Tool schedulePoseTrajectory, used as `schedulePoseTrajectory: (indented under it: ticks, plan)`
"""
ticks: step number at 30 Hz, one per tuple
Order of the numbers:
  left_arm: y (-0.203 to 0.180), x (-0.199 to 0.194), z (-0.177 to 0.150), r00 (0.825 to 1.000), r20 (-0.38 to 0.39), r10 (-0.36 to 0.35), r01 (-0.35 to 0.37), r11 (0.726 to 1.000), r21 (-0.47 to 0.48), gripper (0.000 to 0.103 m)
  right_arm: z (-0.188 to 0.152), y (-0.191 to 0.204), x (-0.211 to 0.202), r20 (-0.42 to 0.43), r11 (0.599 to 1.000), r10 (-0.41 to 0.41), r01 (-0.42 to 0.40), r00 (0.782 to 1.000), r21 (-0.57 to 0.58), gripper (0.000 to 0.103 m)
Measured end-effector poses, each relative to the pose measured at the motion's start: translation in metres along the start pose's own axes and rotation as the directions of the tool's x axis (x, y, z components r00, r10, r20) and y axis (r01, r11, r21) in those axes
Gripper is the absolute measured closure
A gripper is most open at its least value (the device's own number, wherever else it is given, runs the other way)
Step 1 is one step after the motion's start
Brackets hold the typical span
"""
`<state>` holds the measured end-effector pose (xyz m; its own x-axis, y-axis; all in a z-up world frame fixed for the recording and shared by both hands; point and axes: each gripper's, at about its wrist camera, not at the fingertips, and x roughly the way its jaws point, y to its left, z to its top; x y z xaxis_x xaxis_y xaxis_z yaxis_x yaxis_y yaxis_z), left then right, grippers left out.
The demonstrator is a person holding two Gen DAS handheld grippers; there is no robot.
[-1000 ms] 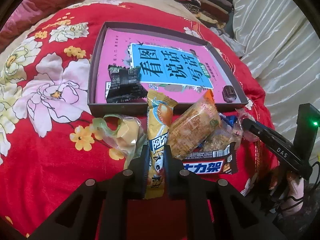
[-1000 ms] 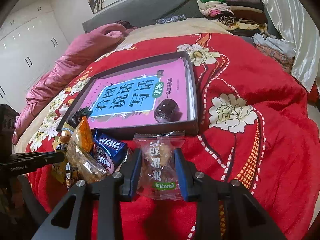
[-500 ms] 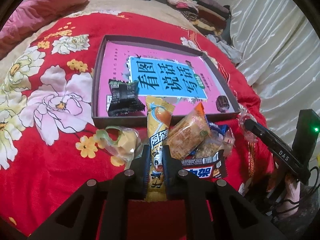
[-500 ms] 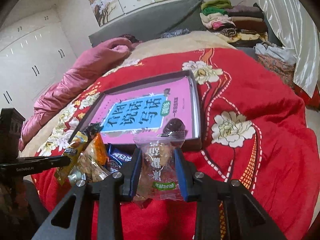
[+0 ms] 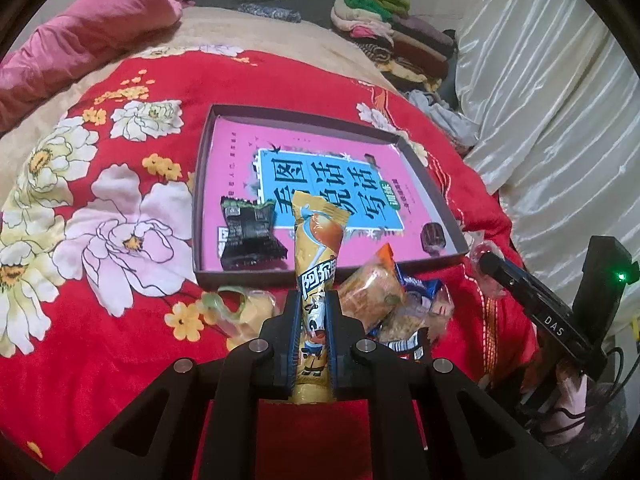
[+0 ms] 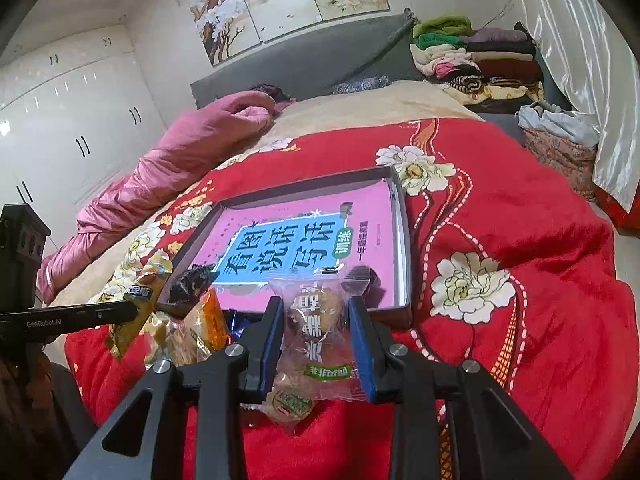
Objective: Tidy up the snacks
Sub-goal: 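Carry the yellow wrapper into the tray with the left tool while the right tool carries the pastry bag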
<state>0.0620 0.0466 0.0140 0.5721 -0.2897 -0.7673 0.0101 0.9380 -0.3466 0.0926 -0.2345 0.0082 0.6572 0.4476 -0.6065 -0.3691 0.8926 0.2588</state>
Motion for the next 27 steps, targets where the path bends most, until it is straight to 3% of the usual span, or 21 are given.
schedulePoseTrajectory:
  ticks: [27]
  plan:
    - [-0.004, 0.003, 0.033, 0.996, 0.090, -0.007, 0.010, 0.999, -0.033, 0.091, 0.019, 0.008, 0.014, 0.058, 0.998, 0.042, -0.040, 0.997, -0.039, 0.070]
